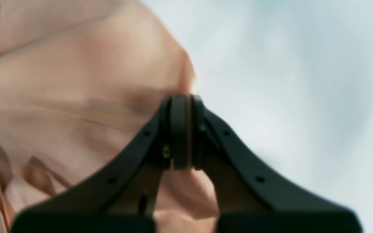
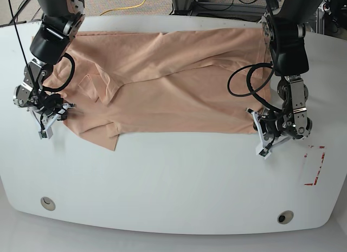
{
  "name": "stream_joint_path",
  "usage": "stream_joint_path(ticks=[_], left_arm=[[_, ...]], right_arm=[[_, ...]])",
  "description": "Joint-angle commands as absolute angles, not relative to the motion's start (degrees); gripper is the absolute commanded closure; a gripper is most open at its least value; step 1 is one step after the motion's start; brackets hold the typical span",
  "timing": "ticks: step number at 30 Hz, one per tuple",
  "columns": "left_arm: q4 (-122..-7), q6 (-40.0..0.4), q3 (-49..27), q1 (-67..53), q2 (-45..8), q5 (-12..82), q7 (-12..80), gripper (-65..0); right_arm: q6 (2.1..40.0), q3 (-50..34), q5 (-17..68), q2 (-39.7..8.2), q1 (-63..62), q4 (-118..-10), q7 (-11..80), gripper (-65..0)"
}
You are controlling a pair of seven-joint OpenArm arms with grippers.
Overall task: Layout the t-shirt on the table in an organized manner, then fold the t-shirt properly
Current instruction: 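Lift the hem with both grippers and fold it toward the collar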
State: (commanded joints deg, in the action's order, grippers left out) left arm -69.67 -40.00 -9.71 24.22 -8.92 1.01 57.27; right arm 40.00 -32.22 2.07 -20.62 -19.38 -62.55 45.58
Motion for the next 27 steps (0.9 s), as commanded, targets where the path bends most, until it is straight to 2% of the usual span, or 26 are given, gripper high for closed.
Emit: stream_joint_path(ticks=[14,17,27], left_arm=[[-78.02,-40.00,-9.63,26.24,-10.24,1.19,60.09,-2.2],[-80.22,-40.00,-9.71,25.10,-10.68,1.19,61.14,-2.2],[-88.66,-40.00,-9.71,20.09,-13.14,1.10,67.82,-2.2]], right_arm=[[40.00,-32.13,2.07,-19.03,-19.12,-76.00,53.05,-1.7],[40.00,-32.13,2.07,-19.03,-19.03,-79.25,57.98,-1.7],[40.00,-32.13,2.15,-18.07,-14.02,-90.42,64.57,-1.7]])
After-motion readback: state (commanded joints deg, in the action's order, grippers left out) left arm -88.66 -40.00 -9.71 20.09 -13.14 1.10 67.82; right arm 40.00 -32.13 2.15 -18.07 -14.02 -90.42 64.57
